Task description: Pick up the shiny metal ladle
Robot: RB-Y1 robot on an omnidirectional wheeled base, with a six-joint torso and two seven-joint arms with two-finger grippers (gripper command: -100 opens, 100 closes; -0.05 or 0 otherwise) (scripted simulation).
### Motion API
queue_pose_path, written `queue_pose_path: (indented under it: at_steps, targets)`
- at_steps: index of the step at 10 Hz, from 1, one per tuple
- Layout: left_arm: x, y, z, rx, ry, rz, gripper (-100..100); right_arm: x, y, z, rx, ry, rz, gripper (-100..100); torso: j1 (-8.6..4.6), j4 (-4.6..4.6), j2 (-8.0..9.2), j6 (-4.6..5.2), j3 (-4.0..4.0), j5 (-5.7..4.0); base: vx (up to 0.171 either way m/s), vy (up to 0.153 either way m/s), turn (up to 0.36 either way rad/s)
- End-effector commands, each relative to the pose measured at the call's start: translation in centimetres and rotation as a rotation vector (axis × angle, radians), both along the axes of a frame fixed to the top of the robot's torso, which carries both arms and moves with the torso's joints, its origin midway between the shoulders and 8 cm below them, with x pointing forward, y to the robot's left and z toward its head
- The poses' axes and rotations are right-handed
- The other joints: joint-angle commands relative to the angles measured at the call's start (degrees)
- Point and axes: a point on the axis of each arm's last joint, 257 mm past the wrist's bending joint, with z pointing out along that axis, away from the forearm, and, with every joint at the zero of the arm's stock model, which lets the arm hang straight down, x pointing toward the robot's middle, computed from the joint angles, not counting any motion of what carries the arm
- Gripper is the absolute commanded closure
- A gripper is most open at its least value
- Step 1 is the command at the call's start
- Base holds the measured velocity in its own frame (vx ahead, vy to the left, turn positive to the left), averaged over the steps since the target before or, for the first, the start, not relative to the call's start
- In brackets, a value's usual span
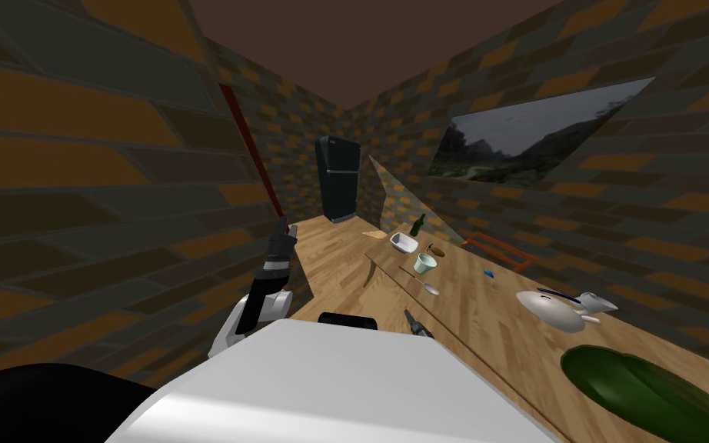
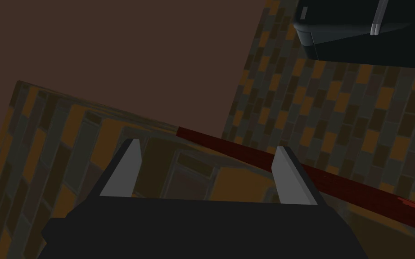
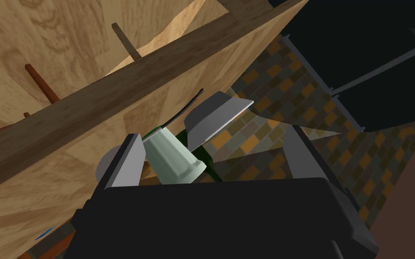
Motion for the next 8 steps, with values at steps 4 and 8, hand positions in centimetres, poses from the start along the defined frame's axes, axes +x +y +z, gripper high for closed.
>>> queue_pose_path:
  at_steps: [4,8]
  targets:
    - [0.0,0.0,0.0,0.0,0.0,0.0,0,-5.2,-1.6,-4.7,-0.088,0.149,0.049,-100,0.0,0.0,-0.02,0.0,-0.01,0.0,0.007,0.029,0.15]
    - [0.0,0.0,0.0,0.0,0.0,0.0,0,-9.1,-3.0,-7.6,-0.133,0.249,0.067,-100,0.06,0.0,-0.04,-0.05,-0.02,0.01,0.012,0.03,0.125]
